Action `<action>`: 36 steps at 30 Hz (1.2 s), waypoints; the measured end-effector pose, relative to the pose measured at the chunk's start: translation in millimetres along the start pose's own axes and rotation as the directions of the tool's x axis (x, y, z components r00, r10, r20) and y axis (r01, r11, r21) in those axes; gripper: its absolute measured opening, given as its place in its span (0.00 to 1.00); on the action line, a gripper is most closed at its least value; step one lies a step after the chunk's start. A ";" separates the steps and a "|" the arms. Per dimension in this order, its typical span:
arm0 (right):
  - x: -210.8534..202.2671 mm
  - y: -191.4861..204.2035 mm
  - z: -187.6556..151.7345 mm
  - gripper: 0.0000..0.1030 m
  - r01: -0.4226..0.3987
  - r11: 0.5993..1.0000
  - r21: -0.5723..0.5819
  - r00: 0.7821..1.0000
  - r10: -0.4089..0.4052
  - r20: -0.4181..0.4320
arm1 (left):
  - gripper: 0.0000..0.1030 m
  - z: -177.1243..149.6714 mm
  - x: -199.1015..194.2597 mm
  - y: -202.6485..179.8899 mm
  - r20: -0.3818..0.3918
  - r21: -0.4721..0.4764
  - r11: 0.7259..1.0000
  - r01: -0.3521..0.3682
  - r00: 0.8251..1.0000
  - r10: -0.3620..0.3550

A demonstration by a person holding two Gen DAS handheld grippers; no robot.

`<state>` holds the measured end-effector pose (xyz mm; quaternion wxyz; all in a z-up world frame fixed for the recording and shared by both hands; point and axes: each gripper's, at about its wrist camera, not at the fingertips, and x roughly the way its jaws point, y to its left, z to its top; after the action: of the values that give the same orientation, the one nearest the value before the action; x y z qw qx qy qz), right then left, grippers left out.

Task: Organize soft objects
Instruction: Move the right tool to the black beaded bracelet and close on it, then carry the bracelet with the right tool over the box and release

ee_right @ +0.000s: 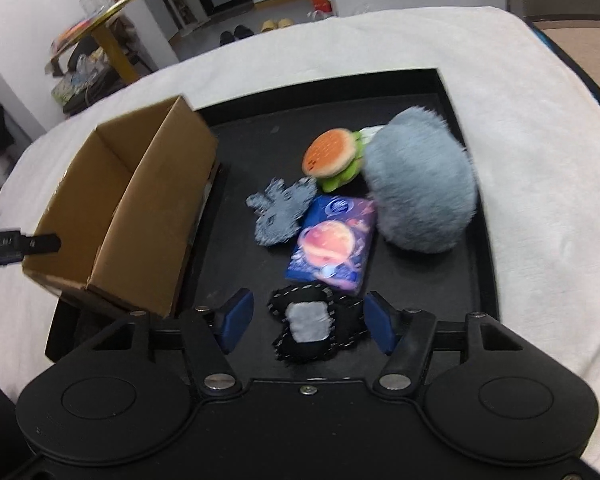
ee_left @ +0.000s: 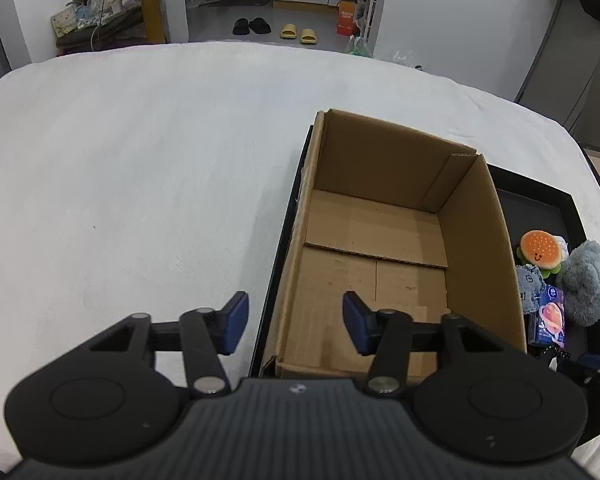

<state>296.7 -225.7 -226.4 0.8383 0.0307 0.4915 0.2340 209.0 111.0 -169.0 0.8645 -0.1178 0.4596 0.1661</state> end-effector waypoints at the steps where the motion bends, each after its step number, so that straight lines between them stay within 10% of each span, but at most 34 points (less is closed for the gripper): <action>1: 2.5 3.8 -1.8 0.59 -0.007 1.000 -0.009 1.000 0.007 -0.010 | 0.43 -0.1 1.3 0.7 -0.004 -0.003 1.000 0.002 1.000 -0.002; 9: 34.7 11.5 -15.8 0.51 0.023 0.999 -0.027 0.996 -0.025 -0.085 | 0.10 0.5 3.7 6.1 -0.010 -0.018 1.000 0.008 1.000 -0.009; 14: 32.8 17.0 -17.0 0.25 0.082 0.995 -0.061 0.994 -0.085 -0.063 | 0.09 -1.3 0.9 9.4 -0.018 -0.022 0.999 0.030 0.999 -0.031; 36: -30.5 51.8 10.3 0.22 -0.020 0.999 -0.050 0.996 0.025 0.085 | 0.10 -19.2 -21.1 12.3 -0.031 0.008 0.997 0.081 0.996 -0.080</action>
<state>274.2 -190.7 -181.8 0.8563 0.0256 0.4490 0.2539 178.7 111.7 -162.6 0.8639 -0.1349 0.4683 0.1272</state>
